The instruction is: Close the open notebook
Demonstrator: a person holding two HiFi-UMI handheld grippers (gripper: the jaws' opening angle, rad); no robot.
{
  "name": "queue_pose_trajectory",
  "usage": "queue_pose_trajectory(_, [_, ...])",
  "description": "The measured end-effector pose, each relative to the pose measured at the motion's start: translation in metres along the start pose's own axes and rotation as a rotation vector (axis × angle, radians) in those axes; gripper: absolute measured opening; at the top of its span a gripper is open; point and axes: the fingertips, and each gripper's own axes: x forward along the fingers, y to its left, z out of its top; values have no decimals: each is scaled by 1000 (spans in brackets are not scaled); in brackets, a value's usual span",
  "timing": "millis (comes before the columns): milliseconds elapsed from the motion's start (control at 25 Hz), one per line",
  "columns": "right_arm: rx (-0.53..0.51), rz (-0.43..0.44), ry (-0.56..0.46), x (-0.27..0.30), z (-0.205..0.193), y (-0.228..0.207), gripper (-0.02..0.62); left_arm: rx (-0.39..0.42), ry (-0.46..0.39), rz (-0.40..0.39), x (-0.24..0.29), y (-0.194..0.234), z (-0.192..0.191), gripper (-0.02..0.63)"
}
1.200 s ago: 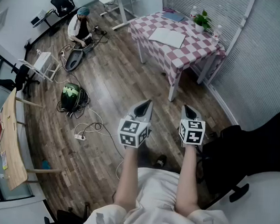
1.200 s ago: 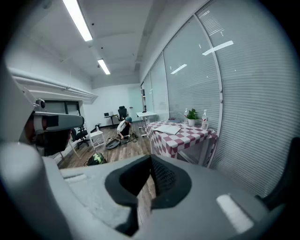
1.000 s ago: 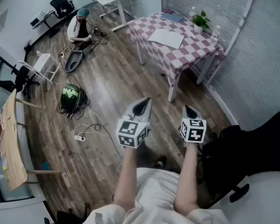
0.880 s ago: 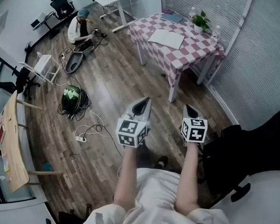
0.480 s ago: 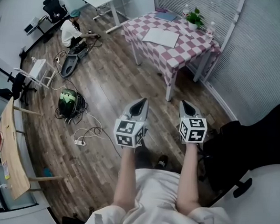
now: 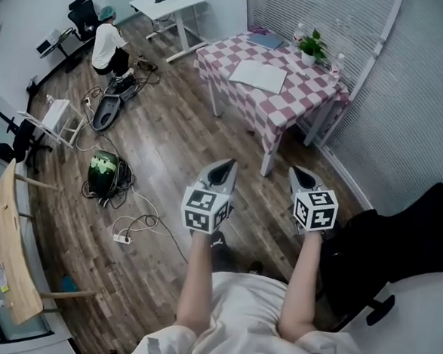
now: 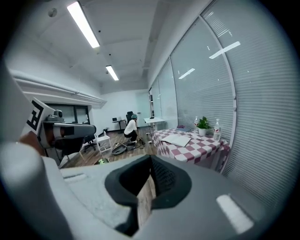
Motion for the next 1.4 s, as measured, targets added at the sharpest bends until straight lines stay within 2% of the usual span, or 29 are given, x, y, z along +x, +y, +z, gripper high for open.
queue_pose_trajectory(120, [31, -18, 40, 21, 2, -4, 0, -13, -4, -11, 11, 28, 11, 8])
queue_pose_trajectory(240, [47, -47, 73, 40, 9, -9, 0, -61, -18, -3, 21, 66, 20, 8])
queue_pose_trajectory(360, [69, -91, 52, 61, 33, -18, 0, -93, -37, 0, 36, 103, 30, 8])
queue_pose_trajectory(520, [146, -142, -9, 89, 57, -21, 0, -88, -48, -28, 53, 143, 42, 8])
queue_pose_trajectory(640, [203, -134, -40, 115, 62, -7, 0, -112, -61, -53, 60, 170, 41, 8])
queue_pose_trajectory(840, [182, -117, 20, 155, 56, 18, 0, -128, 31, -72, 71, 209, 15, 8])
queue_pose_trajectory(1000, [230, -167, -48, 172, 79, 9, 0, -113, 19, -97, 83, 228, 28, 8])
queue_pose_trajectory(1080, [256, -155, -63, 182, 86, 9, 0, -123, 16, -99, 91, 238, 29, 8])
queue_pose_trajectory(1200, [237, -136, -37, 199, 89, 9, 0, -154, 14, -92, 105, 250, 26, 8])
queue_pose_trajectory(1280, [229, -137, -18, 212, 88, 3, 0, -139, 44, -77, 119, 256, 17, 8])
queue_pose_trajectory(1400, [266, -128, -23, 239, 93, -14, 0, -41, 120, -67, 145, 265, 5, 9])
